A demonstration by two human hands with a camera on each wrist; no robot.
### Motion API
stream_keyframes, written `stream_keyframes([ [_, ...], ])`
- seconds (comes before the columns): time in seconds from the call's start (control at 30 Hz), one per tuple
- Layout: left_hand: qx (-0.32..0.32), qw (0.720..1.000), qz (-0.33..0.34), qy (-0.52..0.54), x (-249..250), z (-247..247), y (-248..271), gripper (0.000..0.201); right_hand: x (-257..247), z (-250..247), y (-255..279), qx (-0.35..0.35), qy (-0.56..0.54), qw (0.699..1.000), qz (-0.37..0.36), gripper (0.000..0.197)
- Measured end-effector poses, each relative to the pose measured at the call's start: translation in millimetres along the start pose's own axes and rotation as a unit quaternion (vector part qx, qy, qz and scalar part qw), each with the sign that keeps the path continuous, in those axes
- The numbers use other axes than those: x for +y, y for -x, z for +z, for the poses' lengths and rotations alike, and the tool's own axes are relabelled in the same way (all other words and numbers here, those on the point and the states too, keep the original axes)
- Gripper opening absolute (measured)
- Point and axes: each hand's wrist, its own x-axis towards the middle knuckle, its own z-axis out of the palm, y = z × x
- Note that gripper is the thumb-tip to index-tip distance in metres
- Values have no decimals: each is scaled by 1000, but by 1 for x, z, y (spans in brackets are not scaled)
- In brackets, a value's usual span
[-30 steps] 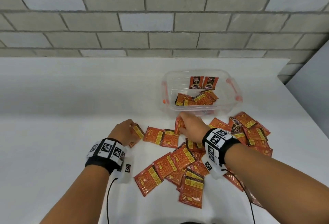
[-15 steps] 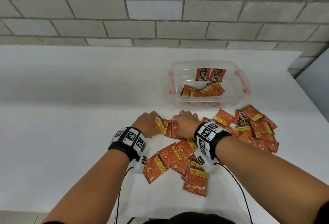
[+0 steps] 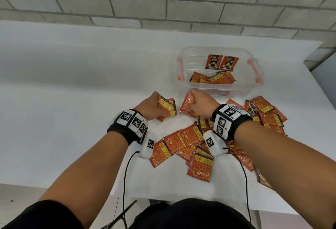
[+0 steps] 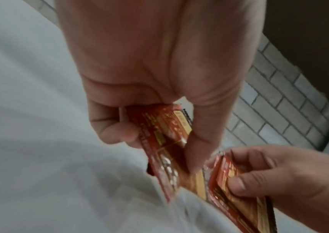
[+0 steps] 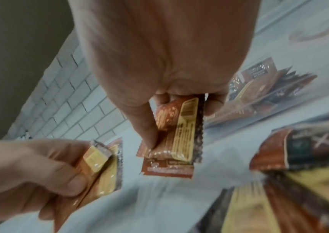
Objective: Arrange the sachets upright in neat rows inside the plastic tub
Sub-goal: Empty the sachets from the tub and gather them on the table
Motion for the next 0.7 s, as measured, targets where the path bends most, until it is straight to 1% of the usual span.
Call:
stream_keyframes([
  [0.03, -13, 1000, 10, 5, 0, -1, 5, 47, 1, -6, 4, -9, -1, 1000, -3, 42],
  [0.1, -69, 997, 18, -16, 0, 4, 16, 48, 1, -15, 16, -48, 11, 999, -13, 41],
  [0.17, -148, 987, 10, -62, -1, 17, 24, 54, 0, -17, 30, -110, 71, 991, -28, 43],
  [0.2, -180, 980, 4, -88, -2, 25, 26, 59, 0, -16, 37, -144, 113, 982, -36, 47],
  [0.27, -206, 968, 6, -145, 1, 37, 27, 66, 0, -9, 45, -207, 187, 959, -46, 53],
  [0.33, -198, 961, 20, -193, 8, 43, 26, 64, 1, -1, 48, -241, 224, 943, -45, 56],
  [0.43, -187, 951, 27, -246, 20, 44, 24, 55, 3, 5, 47, -222, 232, 946, -43, 54],
  [0.57, -193, 943, 10, -271, 26, 49, 20, 47, 9, 8, 48, -198, 212, 956, -44, 53],
  [0.7, -179, 953, -2, -245, 27, 55, 16, 42, 16, 11, 50, -156, 189, 969, -17, 53],
])
